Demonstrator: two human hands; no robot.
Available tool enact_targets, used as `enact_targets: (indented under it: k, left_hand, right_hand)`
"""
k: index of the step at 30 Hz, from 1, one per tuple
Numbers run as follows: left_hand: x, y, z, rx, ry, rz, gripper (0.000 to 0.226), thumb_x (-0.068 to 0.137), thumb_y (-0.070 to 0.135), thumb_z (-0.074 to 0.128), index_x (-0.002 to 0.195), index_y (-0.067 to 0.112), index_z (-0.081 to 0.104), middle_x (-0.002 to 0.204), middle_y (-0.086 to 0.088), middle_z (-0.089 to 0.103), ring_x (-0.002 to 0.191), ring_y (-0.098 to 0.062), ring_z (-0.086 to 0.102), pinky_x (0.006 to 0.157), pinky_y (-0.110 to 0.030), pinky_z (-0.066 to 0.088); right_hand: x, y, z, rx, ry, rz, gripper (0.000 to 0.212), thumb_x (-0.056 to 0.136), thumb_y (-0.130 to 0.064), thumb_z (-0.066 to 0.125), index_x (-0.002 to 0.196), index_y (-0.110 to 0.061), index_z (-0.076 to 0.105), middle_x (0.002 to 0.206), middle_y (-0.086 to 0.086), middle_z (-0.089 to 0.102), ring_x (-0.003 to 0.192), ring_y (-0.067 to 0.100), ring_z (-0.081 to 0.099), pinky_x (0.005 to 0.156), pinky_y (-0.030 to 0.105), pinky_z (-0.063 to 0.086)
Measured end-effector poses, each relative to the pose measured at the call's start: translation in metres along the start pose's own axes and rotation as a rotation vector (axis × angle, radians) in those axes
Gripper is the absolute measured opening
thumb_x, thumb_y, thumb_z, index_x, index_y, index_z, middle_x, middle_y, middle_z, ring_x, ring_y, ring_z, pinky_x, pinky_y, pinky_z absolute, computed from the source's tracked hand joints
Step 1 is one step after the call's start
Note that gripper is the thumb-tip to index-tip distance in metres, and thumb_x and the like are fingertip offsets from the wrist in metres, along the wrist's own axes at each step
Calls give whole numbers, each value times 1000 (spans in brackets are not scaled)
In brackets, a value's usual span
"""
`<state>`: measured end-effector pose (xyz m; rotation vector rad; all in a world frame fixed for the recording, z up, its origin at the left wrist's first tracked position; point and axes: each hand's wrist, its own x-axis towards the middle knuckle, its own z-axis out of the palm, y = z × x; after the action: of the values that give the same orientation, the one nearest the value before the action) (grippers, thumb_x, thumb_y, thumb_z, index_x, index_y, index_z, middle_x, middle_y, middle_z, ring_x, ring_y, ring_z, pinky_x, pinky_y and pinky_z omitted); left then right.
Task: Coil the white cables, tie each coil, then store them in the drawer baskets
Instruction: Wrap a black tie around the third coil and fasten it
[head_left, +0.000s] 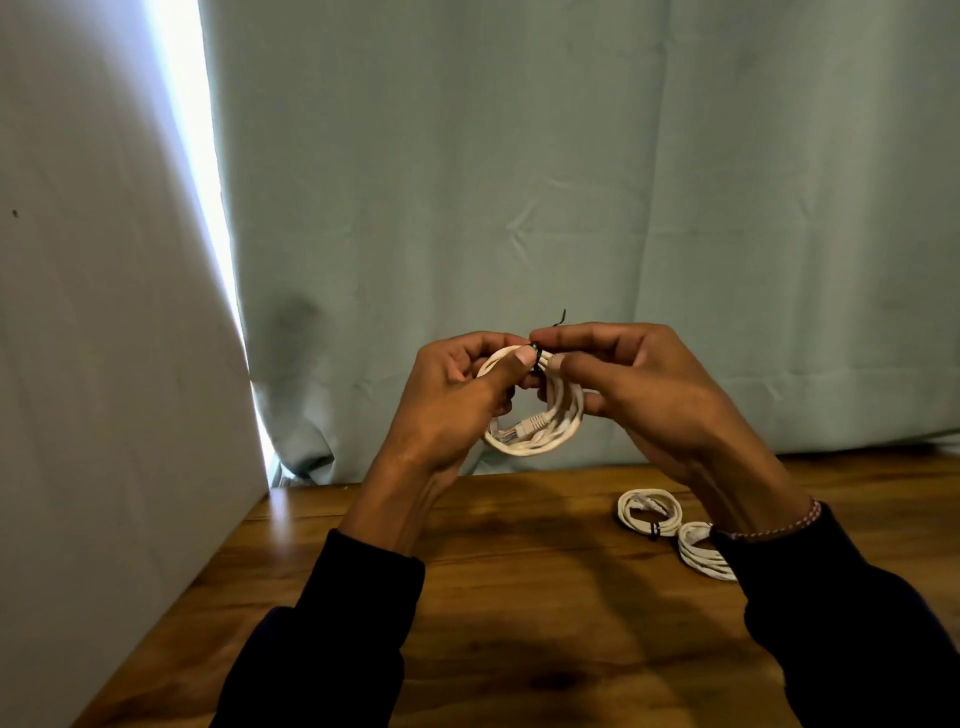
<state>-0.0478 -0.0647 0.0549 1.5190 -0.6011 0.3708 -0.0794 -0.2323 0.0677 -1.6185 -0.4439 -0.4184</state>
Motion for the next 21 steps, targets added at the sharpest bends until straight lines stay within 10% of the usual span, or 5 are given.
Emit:
enact_targets:
  k: [21]
  left_hand:
    - [3,-6,3,-202,-176,-135,17,91,1,64,105,-4,73,91,-21,72,58,-13,46,54,-22,41]
  right_hand:
    - [10,20,4,71,274,-14,3,83,-7,77,84,-5,76,80,6,77,68,22,75,56,23,54]
